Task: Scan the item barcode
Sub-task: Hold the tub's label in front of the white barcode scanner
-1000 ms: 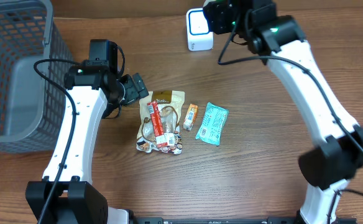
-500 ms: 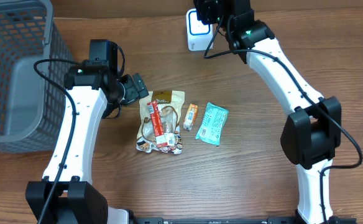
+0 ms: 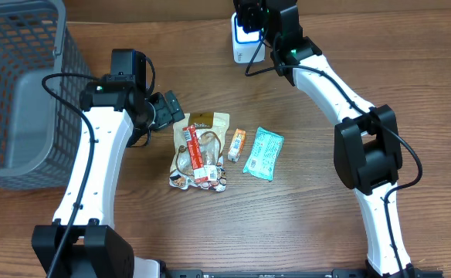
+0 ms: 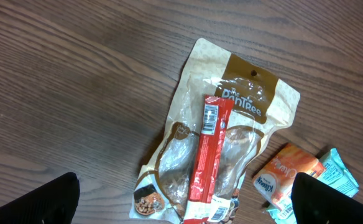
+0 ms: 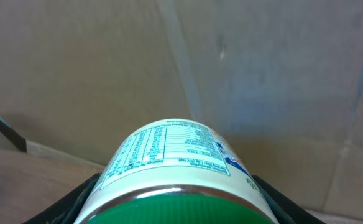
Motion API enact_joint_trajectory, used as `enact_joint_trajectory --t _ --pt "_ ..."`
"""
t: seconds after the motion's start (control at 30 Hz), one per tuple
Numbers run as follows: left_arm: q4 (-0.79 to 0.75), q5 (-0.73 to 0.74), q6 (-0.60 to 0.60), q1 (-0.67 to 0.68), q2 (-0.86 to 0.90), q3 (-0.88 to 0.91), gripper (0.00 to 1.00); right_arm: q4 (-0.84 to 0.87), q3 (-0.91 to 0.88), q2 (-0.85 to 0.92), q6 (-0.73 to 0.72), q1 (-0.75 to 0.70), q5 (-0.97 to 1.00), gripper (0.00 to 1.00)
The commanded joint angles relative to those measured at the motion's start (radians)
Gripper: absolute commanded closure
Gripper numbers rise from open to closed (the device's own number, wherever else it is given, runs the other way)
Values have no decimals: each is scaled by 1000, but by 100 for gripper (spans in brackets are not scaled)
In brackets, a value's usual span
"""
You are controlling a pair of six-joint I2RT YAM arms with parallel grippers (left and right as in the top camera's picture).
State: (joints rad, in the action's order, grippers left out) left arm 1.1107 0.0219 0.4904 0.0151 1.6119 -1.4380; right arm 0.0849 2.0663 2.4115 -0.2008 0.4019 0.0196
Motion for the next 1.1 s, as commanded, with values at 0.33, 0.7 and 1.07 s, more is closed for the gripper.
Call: enact_joint_trajectory --t 0.33,0.7,1.07 --pt "0 -3 -23 -2 -17 -6 0 212 28 98 -8 3 44 61" --pt "0 -3 -23 -2 -17 -6 0 244 28 127 186 3 77 63" --pt "0 -3 -23 -2 -17 -6 0 307 28 179 200 4 84 63"
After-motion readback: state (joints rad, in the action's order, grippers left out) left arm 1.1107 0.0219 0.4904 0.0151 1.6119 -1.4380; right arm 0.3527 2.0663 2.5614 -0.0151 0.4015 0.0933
